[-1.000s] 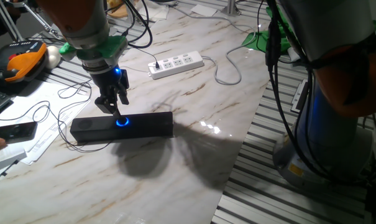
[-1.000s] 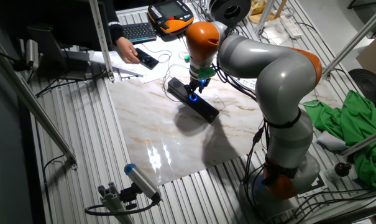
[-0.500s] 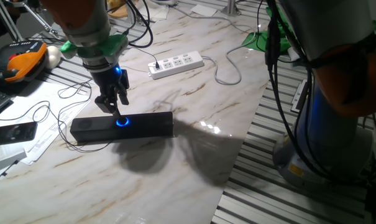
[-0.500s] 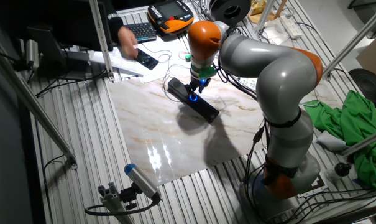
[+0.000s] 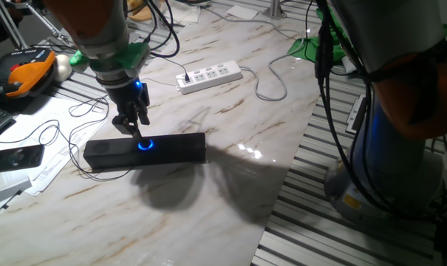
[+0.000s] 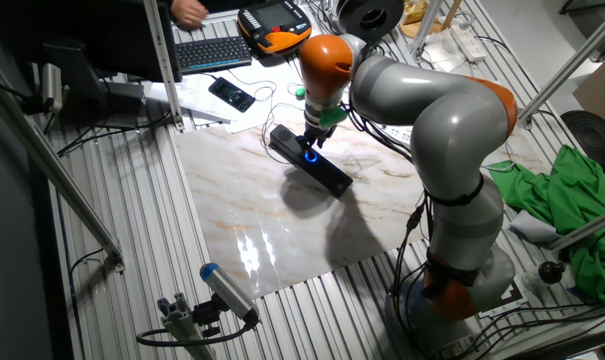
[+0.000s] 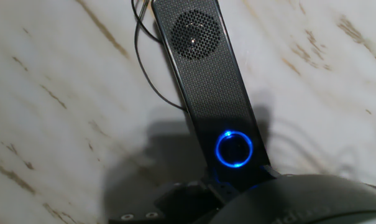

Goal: Turn the knob to increase the volume of the speaker

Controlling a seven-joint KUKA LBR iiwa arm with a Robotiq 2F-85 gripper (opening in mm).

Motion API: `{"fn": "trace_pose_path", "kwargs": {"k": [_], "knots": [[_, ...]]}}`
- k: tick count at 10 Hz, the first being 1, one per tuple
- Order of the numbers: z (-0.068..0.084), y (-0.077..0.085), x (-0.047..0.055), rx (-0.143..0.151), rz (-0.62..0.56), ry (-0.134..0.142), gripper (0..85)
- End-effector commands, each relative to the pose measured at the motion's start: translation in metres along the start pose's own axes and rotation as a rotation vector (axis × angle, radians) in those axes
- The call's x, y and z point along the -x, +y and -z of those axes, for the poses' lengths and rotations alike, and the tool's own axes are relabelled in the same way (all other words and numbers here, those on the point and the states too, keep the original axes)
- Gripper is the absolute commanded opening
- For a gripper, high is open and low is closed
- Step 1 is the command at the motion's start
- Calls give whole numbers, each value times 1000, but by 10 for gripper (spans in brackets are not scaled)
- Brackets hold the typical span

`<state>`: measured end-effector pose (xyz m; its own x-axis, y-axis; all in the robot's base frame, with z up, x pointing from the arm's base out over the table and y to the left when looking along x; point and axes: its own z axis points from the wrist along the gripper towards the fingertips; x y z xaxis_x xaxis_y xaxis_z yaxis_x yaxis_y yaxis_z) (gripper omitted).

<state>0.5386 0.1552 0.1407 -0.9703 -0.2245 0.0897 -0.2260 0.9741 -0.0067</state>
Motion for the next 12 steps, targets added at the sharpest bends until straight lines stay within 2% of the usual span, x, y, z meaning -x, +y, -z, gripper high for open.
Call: {"fn": "trace_pose_path", "kwargs": {"k": [1, 2, 4, 5, 7, 8, 12], "knots": [[2, 0, -1, -5, 0, 2, 340], [5, 0, -1, -9, -5, 6, 340], [10, -4, 2, 17, -24, 47, 340], [12, -5, 1, 3, -28, 47, 340], [12, -6, 2, -5, -33, 40, 340], [10, -6, 3, -5, -32, 33, 510], [4, -6, 7, 5, -9, 17, 510]]}}
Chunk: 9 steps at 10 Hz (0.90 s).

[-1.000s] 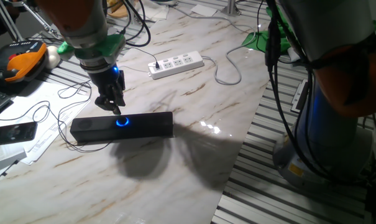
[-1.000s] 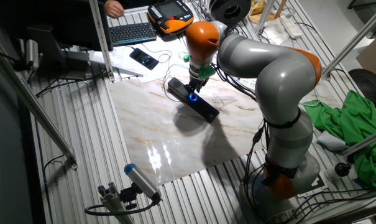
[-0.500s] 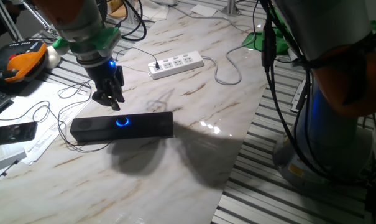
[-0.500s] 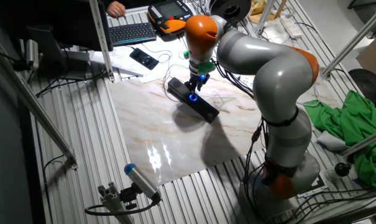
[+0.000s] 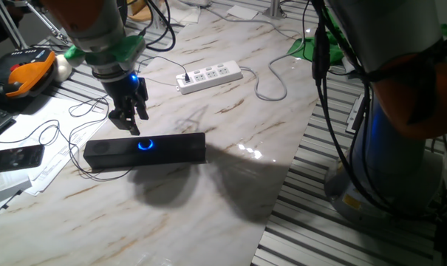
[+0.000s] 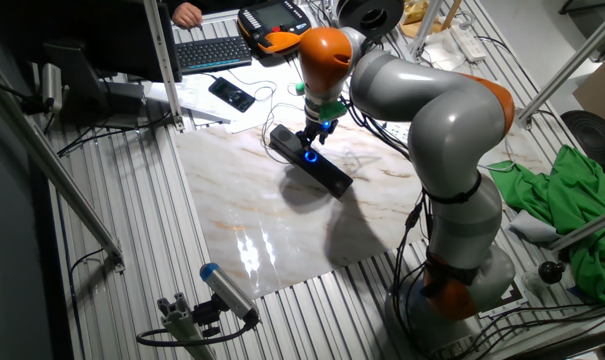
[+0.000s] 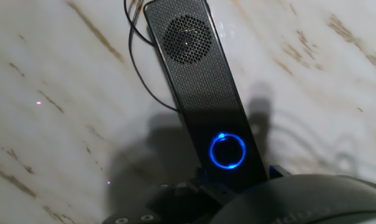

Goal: Turn the knob to increase the volume of the speaker

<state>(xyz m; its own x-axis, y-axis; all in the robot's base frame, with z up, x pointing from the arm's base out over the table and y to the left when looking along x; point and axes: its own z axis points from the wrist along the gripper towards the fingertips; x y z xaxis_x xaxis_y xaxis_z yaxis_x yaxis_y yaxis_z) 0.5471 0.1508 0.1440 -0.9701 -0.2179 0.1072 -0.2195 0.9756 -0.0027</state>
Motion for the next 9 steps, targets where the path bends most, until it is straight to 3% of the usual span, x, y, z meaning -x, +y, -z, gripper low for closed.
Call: {"fn": "trace_pose_path", "kwargs": {"k": [1, 2, 6, 8, 9], "knots": [[-1, 0, 1, 2, 30, -4, 510], [-3, 0, 2, 11, 55, -8, 510], [-10, 0, 7, -3, 214, -27, 510], [-12, -1, 8, 28, 226, -21, 510], [-14, -1, 9, 28, 226, -21, 510]]}}
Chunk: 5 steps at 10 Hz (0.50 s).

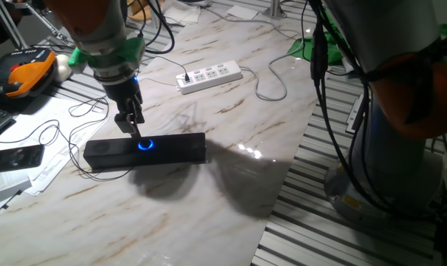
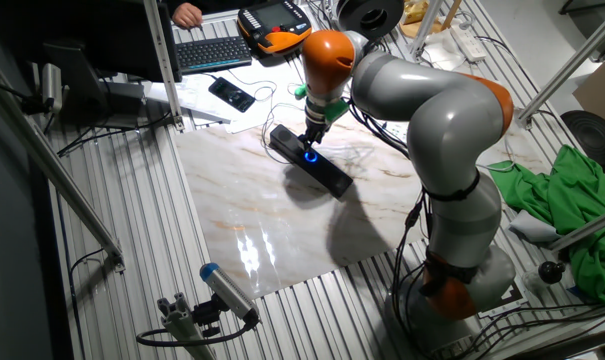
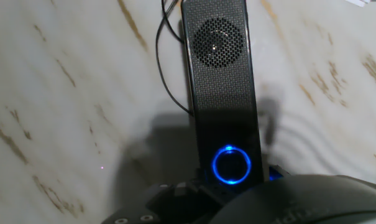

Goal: Turn the knob to increase the volume of the speaker

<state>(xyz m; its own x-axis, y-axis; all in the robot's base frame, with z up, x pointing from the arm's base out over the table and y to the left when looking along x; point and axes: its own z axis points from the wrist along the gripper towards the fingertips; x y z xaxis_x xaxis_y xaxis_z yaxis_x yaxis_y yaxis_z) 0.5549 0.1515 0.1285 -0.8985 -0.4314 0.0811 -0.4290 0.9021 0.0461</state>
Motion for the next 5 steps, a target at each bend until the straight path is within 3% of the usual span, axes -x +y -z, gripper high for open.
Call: {"fn": "trace_pose_path", "kwargs": {"k": [1, 5], "knots": [[-2, 0, 1, 2, 0, -1, 510], [-7, -2, 1, 4, 0, 0, 510]]}}
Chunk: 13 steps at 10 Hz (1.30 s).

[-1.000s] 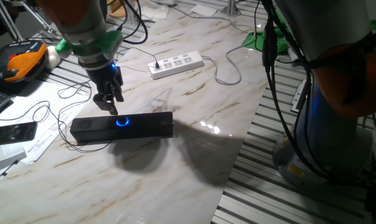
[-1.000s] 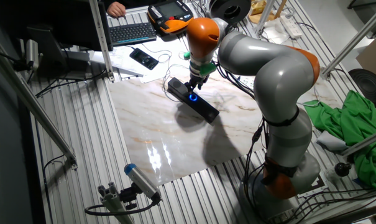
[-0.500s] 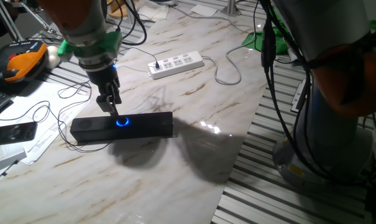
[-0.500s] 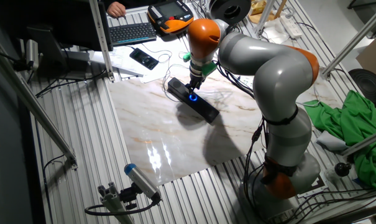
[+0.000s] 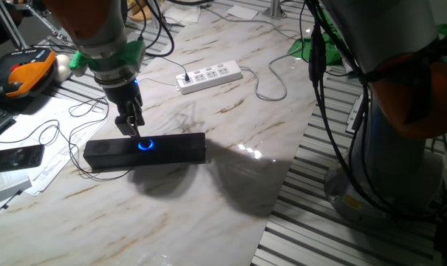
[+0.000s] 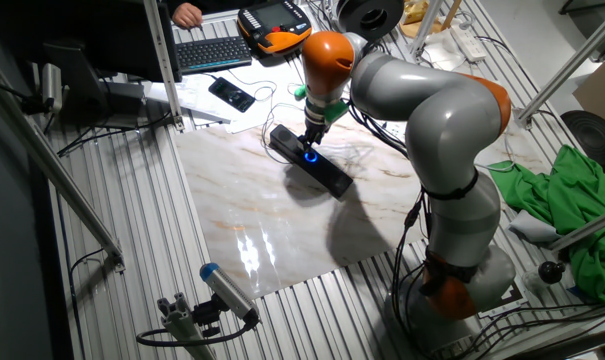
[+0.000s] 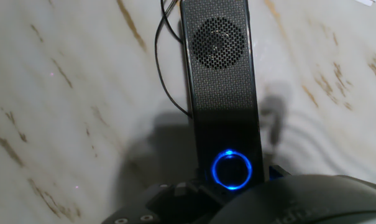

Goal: Turn the knob to increase the volume of the speaker

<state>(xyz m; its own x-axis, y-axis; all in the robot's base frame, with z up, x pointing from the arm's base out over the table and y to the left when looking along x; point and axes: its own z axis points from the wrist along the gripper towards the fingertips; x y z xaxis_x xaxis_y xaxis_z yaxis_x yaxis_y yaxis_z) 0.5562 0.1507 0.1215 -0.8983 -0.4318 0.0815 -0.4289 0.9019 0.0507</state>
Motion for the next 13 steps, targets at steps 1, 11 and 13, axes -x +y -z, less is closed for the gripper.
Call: {"fn": "trace_pose_path", "kwargs": {"k": [1, 11, 13], "knots": [[-1, 0, 0, 0, 0, 1, 510], [-14, 5, -1, 1, 1, -16, 510], [-18, 6, -1, 1, 1, -25, 510]]}}
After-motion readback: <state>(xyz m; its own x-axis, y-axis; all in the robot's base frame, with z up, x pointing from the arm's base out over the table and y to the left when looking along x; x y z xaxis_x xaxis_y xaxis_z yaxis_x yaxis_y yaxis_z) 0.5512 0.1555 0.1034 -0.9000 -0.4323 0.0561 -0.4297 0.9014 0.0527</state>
